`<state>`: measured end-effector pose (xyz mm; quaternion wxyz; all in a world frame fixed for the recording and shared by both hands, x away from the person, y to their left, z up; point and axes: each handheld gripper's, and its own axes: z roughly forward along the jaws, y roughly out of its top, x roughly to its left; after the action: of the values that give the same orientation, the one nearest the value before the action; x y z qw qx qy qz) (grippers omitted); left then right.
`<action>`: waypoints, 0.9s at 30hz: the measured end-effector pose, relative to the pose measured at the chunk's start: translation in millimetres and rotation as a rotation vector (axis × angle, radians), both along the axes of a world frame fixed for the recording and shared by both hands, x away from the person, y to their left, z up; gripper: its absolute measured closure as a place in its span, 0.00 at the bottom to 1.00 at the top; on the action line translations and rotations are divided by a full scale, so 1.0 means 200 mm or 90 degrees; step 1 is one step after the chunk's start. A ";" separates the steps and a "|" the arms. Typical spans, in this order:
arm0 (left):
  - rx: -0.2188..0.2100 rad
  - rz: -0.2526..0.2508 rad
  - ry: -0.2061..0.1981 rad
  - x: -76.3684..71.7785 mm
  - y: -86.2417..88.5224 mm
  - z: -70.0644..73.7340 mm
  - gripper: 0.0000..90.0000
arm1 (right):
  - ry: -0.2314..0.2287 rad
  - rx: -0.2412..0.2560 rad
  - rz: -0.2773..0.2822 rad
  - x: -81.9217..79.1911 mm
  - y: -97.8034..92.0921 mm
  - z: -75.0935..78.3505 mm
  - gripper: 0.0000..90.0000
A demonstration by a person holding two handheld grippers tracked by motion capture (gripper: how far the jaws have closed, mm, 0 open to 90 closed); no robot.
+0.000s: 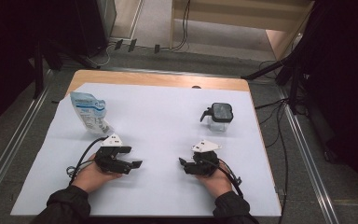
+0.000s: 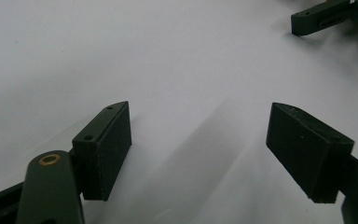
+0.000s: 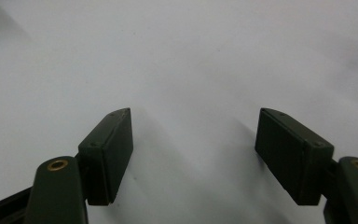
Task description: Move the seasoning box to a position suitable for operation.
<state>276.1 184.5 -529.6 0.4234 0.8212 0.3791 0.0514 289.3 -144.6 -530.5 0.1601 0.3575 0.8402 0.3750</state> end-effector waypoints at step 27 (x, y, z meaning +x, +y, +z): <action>-0.045 -0.034 0.027 -0.02 0.05 0.19 0.46 | 0.016 0.098 -0.069 0.00 -0.17 0.23 0.26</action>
<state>273.0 194.0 -492.4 0.4448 0.8166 0.3678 0.0092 289.3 -177.8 -484.5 0.1416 0.4184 0.7902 0.4248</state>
